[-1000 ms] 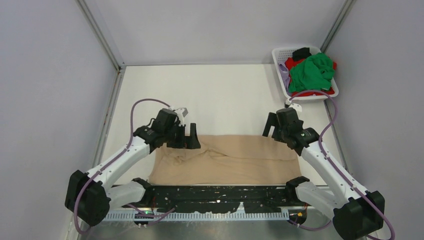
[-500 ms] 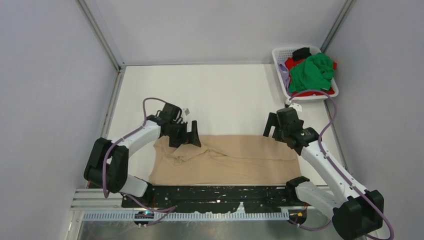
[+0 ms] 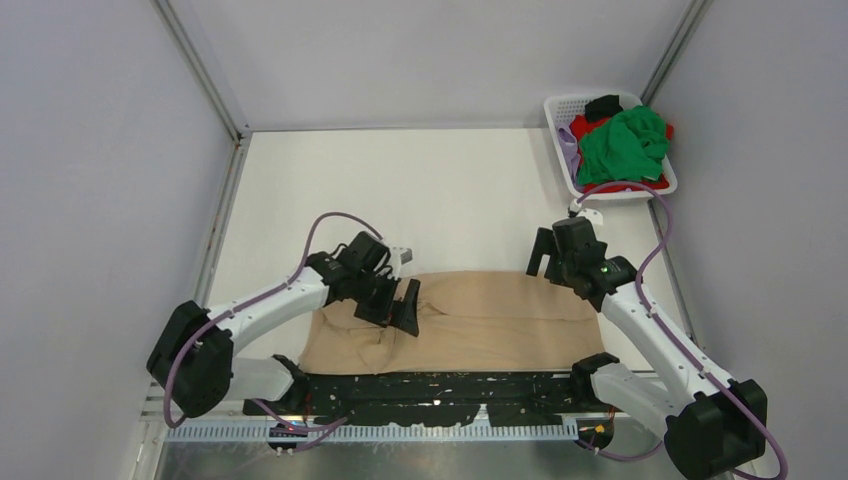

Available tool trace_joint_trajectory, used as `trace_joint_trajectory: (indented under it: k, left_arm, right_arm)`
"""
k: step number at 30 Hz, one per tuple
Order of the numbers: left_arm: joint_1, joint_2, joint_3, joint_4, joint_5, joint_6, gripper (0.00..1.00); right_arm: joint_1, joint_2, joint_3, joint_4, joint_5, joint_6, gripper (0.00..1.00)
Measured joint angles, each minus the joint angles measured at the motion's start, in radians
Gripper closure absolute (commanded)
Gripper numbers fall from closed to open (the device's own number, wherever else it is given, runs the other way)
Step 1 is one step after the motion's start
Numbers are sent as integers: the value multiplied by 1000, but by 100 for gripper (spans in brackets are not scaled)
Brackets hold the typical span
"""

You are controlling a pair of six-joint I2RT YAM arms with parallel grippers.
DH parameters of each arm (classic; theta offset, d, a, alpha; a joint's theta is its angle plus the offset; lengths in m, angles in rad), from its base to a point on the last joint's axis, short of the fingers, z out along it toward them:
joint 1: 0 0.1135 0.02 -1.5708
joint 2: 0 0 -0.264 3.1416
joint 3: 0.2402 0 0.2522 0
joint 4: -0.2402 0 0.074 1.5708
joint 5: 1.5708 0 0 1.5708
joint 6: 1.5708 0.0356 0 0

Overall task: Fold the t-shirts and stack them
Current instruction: Fold the other side of the tshirt into a rectangle, then rotate the tshirt 90 degrees

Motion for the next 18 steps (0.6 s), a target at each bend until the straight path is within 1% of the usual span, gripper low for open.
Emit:
trace_joint_trajectory:
  k: [5,10,12,15,18]
  left_arm:
    - [-53,-40,0,-80,-63,-3,1]
    - [-45,-69,24,-158,-241,-28,0]
    - [-24,-69,40,-173,-298,-45,0]
    - [40,-80,46,-176,-354,-74,0]
    - [136,-124,13,-147,-348,-90,0]
  right_arm:
    - [0,0,-4,1,0,-4,5]
    - [0,0,-6,8,-6,-10,5]
    - [0,0,-6,9,-8,-13,5]
    - [0,0,-6,14,-9,-22,5]
    - [0,0,-6,16,-10,-27,4]
